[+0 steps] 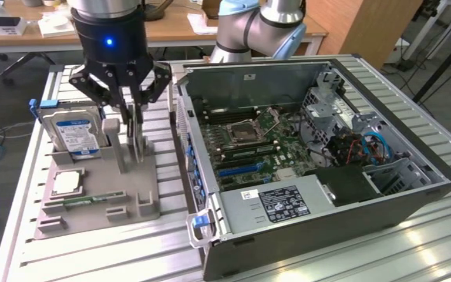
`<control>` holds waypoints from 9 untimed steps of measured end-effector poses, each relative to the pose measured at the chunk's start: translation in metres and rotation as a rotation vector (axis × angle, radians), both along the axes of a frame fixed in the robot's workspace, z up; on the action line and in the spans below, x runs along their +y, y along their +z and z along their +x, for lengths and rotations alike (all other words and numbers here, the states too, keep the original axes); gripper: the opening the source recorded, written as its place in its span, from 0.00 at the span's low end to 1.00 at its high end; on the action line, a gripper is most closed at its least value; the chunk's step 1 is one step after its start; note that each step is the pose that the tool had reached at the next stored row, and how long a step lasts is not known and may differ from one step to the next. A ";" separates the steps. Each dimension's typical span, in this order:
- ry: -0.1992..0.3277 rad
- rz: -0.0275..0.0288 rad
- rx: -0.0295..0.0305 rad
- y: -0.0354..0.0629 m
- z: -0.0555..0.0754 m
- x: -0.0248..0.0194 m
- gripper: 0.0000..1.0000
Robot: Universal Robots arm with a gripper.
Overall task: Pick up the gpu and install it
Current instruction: 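Pick up the gpu and move the gpu toward the slot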
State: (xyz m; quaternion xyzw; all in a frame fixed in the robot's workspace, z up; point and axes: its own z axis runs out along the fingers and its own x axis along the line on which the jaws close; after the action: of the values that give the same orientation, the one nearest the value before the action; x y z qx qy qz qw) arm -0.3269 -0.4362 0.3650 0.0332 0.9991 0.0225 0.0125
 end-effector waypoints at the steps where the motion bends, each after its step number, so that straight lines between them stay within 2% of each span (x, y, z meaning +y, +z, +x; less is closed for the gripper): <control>1: 0.000 0.0000 0.0001 0.0025 0.000 0.0000 0.26; 9: 0.000 0.0000 0.0000 0.0224 0.003 0.0000 0.26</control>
State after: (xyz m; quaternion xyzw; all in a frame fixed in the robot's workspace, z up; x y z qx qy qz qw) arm -0.3243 -0.4362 0.3874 0.0332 0.9991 0.0225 0.0125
